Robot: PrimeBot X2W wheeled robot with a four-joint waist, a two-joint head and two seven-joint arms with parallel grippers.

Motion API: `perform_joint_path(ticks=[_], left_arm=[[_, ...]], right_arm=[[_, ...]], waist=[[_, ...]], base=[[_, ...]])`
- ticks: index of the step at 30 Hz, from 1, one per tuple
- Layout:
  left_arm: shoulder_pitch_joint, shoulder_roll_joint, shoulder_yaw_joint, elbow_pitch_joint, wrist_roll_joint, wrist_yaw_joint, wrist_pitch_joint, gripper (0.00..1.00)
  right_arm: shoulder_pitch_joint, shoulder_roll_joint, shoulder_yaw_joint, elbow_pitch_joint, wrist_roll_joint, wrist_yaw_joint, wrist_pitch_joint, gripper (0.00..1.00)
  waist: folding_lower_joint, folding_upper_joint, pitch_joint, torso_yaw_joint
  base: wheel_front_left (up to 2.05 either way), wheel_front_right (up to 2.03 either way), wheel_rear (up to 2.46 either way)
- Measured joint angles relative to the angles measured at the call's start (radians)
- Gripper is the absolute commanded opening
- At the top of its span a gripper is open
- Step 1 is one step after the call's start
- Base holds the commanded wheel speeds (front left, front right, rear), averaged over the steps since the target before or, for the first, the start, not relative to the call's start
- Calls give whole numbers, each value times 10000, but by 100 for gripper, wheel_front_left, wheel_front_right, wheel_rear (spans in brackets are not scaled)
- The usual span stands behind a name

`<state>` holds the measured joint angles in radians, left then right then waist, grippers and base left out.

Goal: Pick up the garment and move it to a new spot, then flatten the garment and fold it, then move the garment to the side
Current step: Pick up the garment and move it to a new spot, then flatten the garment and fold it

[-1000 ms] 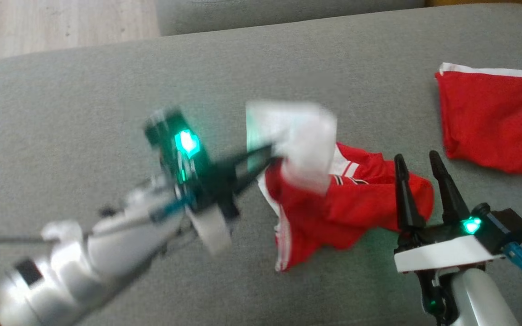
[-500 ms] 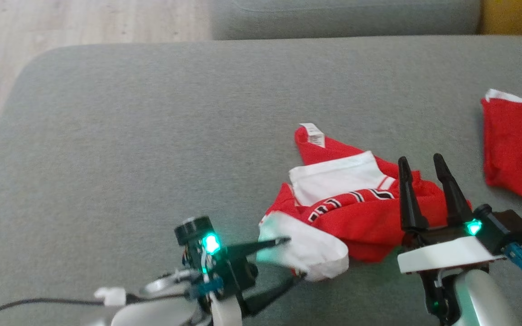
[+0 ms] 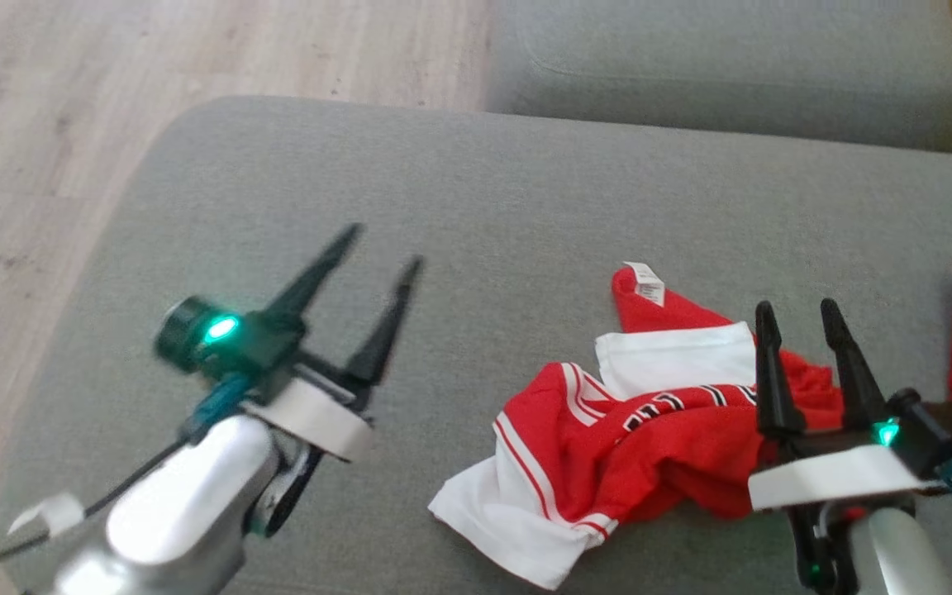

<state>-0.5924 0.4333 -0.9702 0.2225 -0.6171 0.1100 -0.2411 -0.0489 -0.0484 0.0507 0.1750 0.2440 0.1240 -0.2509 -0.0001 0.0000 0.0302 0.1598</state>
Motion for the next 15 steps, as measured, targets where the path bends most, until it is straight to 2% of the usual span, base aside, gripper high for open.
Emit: perform_joint_path(ticks=[4,8,11,15], left_arm=[[1151,102,1149,13,-332,1057,-84,100],[2901,-12,2307,-355,-161,1592,-88,100],[4092,-232,3010,-564,167,1672,-100,100],[5019,-715,3567,-589,650,1386,-109,100]], right_arm=[[280,6,23,6,-90,0,0,100],[506,10,52,40,-173,0,0,100],[718,13,128,90,-255,0,0,100],[919,19,127,232,-309,0,0,100]], waist=[[0,0,-229,282],[0,0,-413,504],[-1,0,-488,608],[-1,0,-502,697]], base=[[0,0,0],[0,0,0],[0,0,0],[0,0,0]])
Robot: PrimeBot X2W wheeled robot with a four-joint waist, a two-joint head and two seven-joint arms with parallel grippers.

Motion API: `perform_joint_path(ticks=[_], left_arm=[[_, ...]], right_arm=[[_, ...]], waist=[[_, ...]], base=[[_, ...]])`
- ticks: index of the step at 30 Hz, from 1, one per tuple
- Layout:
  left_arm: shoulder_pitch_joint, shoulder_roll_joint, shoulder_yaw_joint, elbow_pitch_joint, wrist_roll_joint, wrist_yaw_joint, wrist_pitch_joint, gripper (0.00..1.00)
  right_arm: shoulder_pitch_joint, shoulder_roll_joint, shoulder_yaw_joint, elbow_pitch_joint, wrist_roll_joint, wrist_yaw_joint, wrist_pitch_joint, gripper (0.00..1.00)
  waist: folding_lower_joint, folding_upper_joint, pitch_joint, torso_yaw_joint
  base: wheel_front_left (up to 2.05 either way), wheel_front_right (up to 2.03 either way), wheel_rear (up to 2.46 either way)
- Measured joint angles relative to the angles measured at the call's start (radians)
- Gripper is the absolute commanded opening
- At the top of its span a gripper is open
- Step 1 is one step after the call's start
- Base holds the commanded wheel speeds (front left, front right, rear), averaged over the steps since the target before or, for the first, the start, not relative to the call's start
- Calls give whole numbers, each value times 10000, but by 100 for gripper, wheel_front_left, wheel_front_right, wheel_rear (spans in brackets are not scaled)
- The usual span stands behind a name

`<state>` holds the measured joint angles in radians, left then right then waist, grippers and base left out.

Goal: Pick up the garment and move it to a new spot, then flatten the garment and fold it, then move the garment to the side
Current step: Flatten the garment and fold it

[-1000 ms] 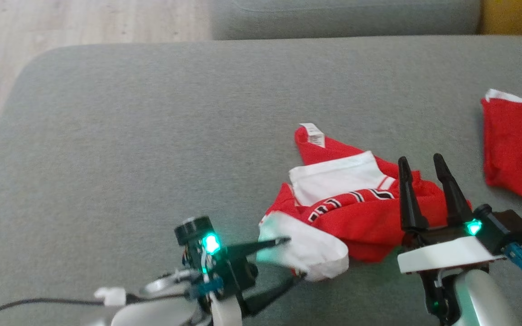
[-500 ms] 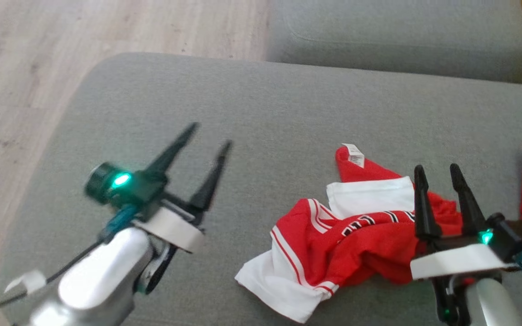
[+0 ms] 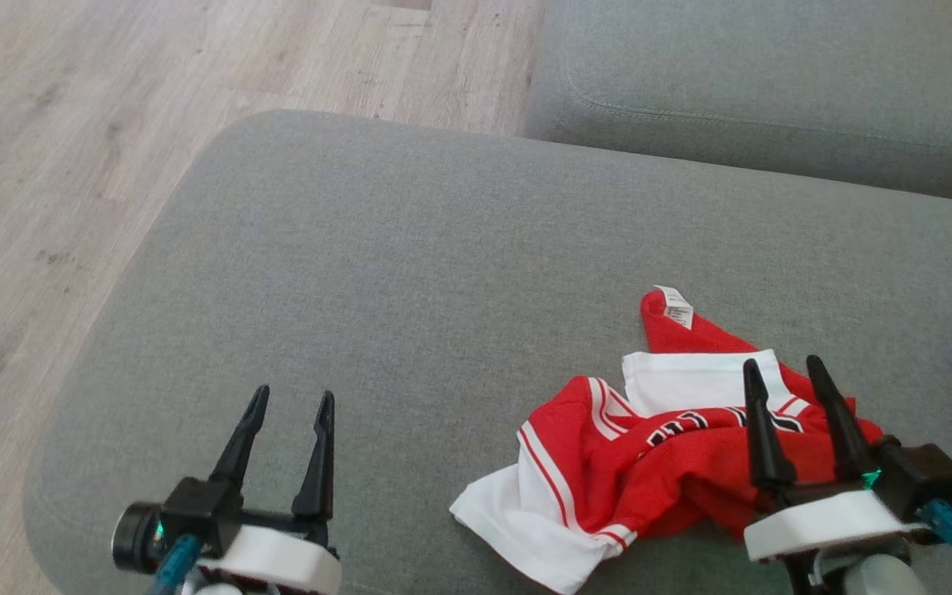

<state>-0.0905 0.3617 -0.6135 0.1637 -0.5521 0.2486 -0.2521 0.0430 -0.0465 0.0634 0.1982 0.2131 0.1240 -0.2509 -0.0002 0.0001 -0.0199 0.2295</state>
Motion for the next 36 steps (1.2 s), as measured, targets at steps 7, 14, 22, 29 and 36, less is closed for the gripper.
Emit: perform_joint_path(ticks=[7,14,22,29,36], left_arm=[[-142,-600,807,75,744,-788,-2,100],[-377,-1164,1346,468,1227,-1538,-2,100],[-605,-1799,2036,917,1728,-2228,-2,100],[-603,-2077,2550,1072,2104,-2598,-2,100],[-645,-2328,2796,1246,2439,-2909,-2,100]], right_arm=[[-614,12,-790,364,-1085,0,1068,100],[-2462,8,-1837,1592,-2075,0,3737,100],[-3210,0,-2174,2675,-2539,0,6069,100],[-3211,-2,-1939,2619,-2255,0,6813,0],[-3220,-19,-1499,2433,-1964,0,6763,0]], waist=[[2,0,348,133],[3,0,905,255],[3,0,1383,611],[2,0,1555,620],[3,0,1540,573]], base=[[0,0,0],[0,0,0],[0,0,0],[0,0,0],[0,0,0]])
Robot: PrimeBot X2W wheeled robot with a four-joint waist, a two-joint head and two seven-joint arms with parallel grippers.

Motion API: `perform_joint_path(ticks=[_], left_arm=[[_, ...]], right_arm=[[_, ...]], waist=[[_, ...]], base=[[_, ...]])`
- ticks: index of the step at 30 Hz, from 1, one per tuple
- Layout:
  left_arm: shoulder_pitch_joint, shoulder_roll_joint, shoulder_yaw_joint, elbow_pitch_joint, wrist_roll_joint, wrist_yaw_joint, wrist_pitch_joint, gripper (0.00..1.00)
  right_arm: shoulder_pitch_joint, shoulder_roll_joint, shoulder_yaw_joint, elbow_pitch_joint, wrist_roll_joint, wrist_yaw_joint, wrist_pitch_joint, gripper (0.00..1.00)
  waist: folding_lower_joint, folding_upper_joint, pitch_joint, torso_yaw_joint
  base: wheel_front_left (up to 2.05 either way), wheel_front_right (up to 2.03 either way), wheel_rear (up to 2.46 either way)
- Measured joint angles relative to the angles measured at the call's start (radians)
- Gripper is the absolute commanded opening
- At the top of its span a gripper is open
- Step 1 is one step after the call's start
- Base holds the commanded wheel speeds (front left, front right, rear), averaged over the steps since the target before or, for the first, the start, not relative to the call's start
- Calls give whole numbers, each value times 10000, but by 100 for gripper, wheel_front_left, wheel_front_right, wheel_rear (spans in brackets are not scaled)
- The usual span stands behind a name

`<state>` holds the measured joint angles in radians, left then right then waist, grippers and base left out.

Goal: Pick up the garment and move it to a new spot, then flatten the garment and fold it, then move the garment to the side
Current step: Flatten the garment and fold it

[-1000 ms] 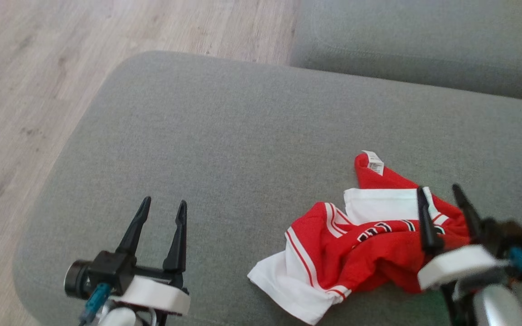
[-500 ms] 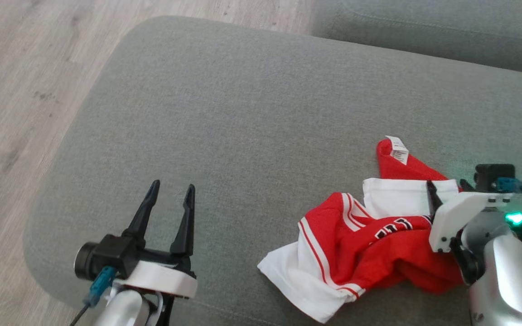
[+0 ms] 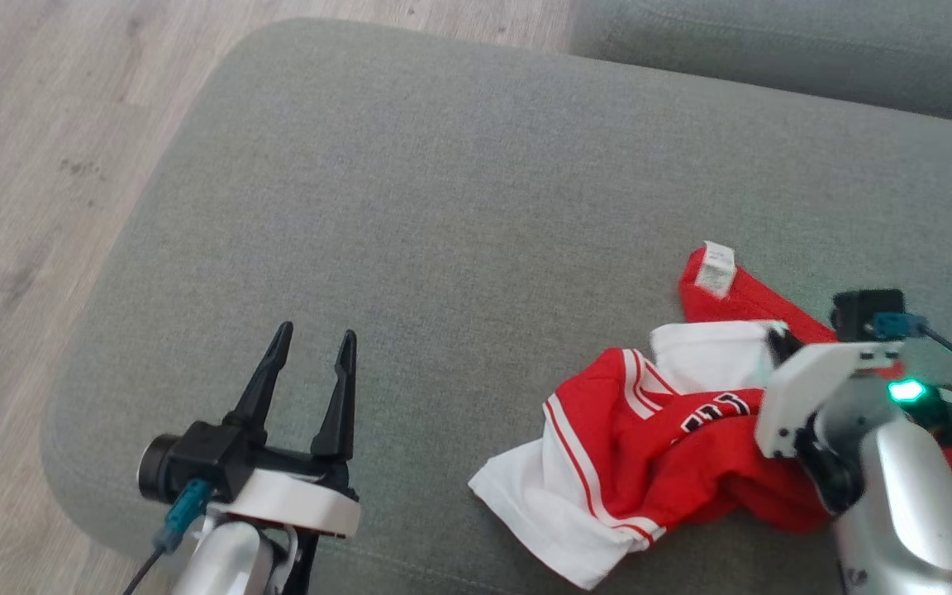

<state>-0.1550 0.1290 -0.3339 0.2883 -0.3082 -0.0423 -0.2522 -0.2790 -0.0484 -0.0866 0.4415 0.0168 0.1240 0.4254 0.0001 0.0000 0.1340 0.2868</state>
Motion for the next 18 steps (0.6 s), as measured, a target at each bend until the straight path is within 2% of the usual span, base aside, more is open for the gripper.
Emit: perform_joint_path(ticks=[4,10,14,18], left_arm=[[-9,-107,128,75,125,-119,0,100],[-2,-249,270,157,307,-244,0,100],[-2,-341,339,163,414,-301,0,100],[-4,-445,380,161,456,-466,0,100]], right_arm=[[-250,6,642,-288,353,0,-341,0],[-1509,-6,1072,-901,1099,0,-947,0],[-2629,-19,1080,-932,1028,0,-1315,0],[-3713,-73,1080,-372,510,0,-1371,0]], waist=[[-1,0,-167,-7],[-2,0,-427,117],[-1,0,-425,336],[-1,0,-291,611]], base=[[0,0,0],[0,0,0],[0,0,0],[0,0,0]])
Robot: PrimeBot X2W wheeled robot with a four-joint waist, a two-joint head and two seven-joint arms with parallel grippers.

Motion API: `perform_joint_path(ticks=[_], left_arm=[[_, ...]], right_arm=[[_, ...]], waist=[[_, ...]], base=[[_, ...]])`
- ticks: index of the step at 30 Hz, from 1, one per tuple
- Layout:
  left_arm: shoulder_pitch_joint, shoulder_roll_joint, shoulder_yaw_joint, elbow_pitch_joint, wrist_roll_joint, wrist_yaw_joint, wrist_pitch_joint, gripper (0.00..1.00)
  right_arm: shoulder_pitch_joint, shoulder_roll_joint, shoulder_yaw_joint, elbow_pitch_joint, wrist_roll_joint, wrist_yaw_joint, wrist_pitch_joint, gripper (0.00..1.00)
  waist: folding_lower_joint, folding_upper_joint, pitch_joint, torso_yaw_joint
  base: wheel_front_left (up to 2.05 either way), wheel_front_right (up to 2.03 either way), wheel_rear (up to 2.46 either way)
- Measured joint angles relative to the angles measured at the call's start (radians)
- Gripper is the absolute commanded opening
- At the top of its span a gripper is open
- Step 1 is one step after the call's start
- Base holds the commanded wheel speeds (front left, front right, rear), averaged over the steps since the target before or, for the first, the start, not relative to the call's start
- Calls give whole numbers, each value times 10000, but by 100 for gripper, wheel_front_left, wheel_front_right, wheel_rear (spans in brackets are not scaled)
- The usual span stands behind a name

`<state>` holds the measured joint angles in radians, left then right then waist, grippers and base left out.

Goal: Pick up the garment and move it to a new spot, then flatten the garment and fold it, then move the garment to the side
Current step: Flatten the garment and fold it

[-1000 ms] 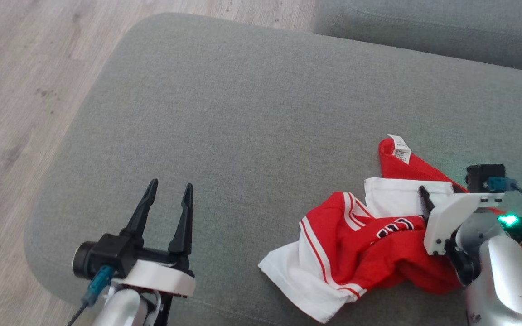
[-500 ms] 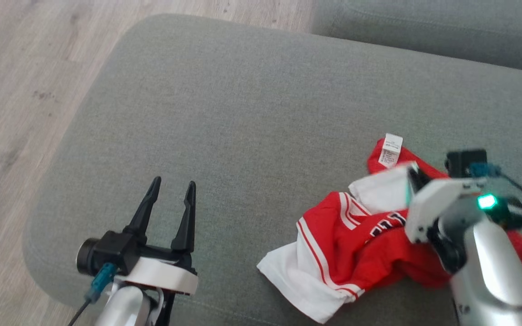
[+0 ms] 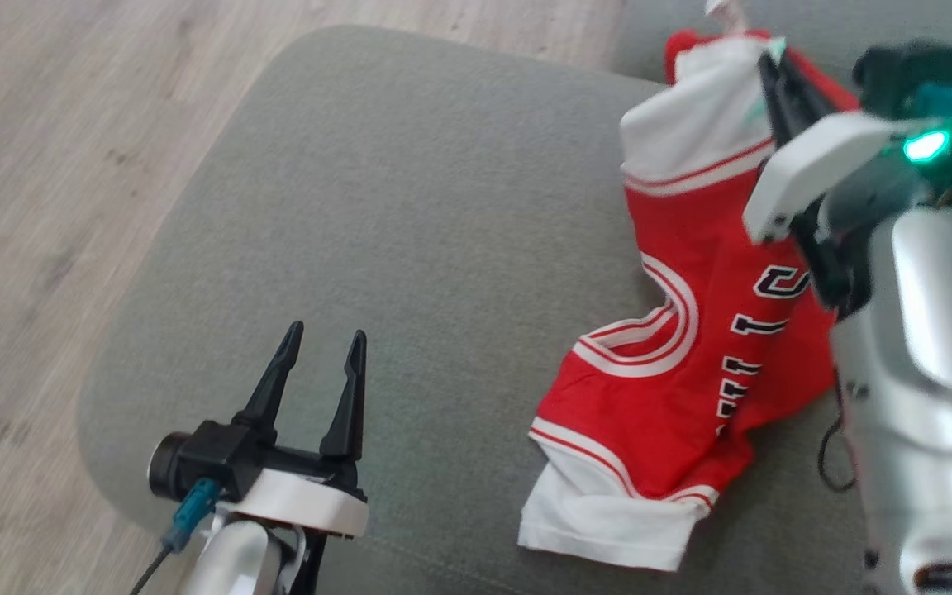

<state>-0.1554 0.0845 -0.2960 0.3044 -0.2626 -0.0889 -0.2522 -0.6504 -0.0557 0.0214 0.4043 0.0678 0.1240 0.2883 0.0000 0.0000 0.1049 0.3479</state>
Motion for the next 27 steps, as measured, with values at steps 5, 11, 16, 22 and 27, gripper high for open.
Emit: perform_joint_path(ticks=[5,11,16,22,27], left_arm=[[-15,-111,12,0,0,-96,0,100],[-319,-278,-17,0,0,-221,0,100],[-536,-326,-38,-15,-4,-268,0,100],[-796,-378,-96,-12,-102,-345,0,100],[-849,-397,-82,-10,-102,-347,0,100]], right_arm=[[-1116,-259,-872,1292,-1143,0,-506,0],[-2882,-485,-2704,2447,-3302,0,-1388,0],[-3974,-502,-4069,3279,-4993,0,-1935,0],[-4131,-493,-5482,4311,-6592,0,-2213,100],[-4126,-372,-5806,5131,-6796,0,-3039,100]], waist=[[1,0,324,452],[1,0,771,1124],[1,0,1162,1630],[3,0,1534,1985],[1,0,1455,1860]], base=[[0,0,0],[0,0,0],[0,0,0],[0,0,0],[0,0,0]])
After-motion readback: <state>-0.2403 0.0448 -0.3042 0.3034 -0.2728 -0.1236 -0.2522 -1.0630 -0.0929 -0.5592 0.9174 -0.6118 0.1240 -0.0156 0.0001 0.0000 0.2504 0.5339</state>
